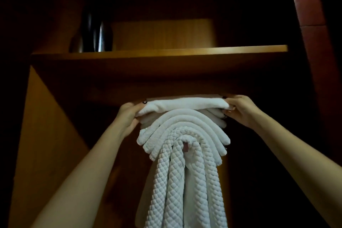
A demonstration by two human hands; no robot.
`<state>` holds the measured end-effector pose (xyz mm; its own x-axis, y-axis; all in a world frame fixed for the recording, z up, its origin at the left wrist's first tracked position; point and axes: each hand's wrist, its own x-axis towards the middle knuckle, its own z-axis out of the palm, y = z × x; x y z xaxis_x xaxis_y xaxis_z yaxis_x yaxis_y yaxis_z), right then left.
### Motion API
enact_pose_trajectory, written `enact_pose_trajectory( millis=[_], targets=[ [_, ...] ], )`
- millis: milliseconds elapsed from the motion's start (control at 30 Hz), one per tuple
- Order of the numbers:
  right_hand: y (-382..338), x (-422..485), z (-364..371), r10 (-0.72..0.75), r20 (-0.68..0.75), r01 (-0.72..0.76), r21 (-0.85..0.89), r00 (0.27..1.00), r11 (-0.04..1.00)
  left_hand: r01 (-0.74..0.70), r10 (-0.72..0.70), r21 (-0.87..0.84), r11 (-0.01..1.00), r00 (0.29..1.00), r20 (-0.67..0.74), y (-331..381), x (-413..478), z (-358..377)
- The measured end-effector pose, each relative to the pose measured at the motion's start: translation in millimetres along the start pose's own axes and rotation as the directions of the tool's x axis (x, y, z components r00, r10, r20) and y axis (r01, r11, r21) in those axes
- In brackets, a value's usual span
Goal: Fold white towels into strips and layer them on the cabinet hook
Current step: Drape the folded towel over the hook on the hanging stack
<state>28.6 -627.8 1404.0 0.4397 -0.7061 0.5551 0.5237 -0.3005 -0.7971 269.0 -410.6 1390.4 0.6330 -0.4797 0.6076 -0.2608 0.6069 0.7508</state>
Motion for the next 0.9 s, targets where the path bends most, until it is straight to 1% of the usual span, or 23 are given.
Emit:
enact_pose_trajectory(
  millis=[100,200,267,367,433,467,500,533,567,600,633,667,700,733,767,800,867,900],
  targets=[
    [26.7,-6.4,-10.3,0.048,0.036,-0.049,0.020,0.998,0.999,0.062,-0.063,0.014,0.998,0.995,0.078,-15.0,-4.8,-9.5],
    [38.2,-16.2,-21.5,0.058,0.063,-0.058,0.000,0.996,0.998,0.109,-0.109,0.010,0.994,0.985,0.134,-19.6,-11.5,-14.8],
    [40.9,-22.3,-25.1,0.071,0.083,-0.070,-0.009,0.994,0.997,0.144,-0.141,-0.012,0.990,0.983,0.117,-21.0,-17.5,-13.2],
    [38.9,-30.2,-25.9,0.114,0.129,-0.117,0.021,0.985,0.993,0.214,-0.206,-0.137,0.967,0.976,0.071,-15.1,-22.3,-10.8],
    [33.6,-32.3,-25.7,0.119,0.120,-0.124,0.035,0.986,0.992,0.240,-0.230,-0.224,0.945,0.971,0.070,-5.5,-23.7,-9.9],
    [32.5,-32.7,-25.5,0.124,0.113,-0.127,0.014,0.986,0.992,0.242,-0.232,-0.219,0.945,0.970,0.072,-2.2,-24.8,-9.5],
    [33.8,-33.7,-24.9,0.130,0.116,-0.127,-0.032,0.985,0.991,0.238,-0.228,-0.164,0.957,0.971,0.077,-1.6,-26.4,-9.9],
    [37.1,-36.1,-23.7,0.129,0.135,-0.116,-0.104,0.982,0.988,0.229,-0.224,-0.059,0.972,0.971,0.083,-3.2,-30.0,-9.5],
    [43.2,-38.8,-22.1,0.114,0.158,-0.083,-0.194,0.981,0.977,0.206,-0.213,0.086,0.975,0.973,0.089,-6.9,-34.7,-10.5],
    [50.1,-41.5,-20.5,0.075,0.173,-0.021,-0.298,0.982,0.954,0.157,-0.185,0.241,0.958,0.978,0.098,-10.1,-40.3,-11.3],
    [56.5,-43.5,-19.9,0.008,0.173,0.063,-0.401,0.985,0.914,0.078,-0.129,0.374,0.924,0.985,0.112,-14.0,-43.9,-13.0],
    [59.7,-44.7,-20.7,-0.083,0.152,0.150,-0.508,0.985,0.848,-0.013,-0.051,0.479,0.878,0.991,0.122,-16.3,-47.1,-13.2],
    [60.2,-45.0,-22.1,-0.198,0.124,0.231,-0.612,0.972,0.757,-0.104,0.041,0.576,0.811,0.992,0.122,-18.0,-47.6,-13.7],
    [57.5,-46.3,-22.1,-0.300,0.113,0.295,-0.670,0.947,0.681,-0.176,0.128,0.659,0.731,0.984,0.121,-19.2,-46.8,-13.8],
    [54.6,-47.6,-21.4,-0.363,0.128,0.351,-0.669,0.923,0.656,-0.219,0.192,0.714,0.666,0.974,0.119,-20.1,-45.4,-13.6],
    [52.5,-50.4,-19.3,-0.381,0.168,0.395,-0.637,0.909,0.662,-0.242,0.223,0.726,0.644,0.967,0.125,-21.0,-45.0,-12.7],
    [54.3,-57.4,-11.3,-0.354,0.268,0.442,-0.608,0.896,0.659,-0.272,0.208,0.690,0.671,0.962,0.178,-24.2,-47.5,-9.5],
    [58.9,-61.0,-7.9,-0.354,0.299,0.462,-0.619,0.886,0.635,-0.274,0.190,0.680,0.680,0.962,0.197,-27.7,-49.7,-7.9]
  ],
)
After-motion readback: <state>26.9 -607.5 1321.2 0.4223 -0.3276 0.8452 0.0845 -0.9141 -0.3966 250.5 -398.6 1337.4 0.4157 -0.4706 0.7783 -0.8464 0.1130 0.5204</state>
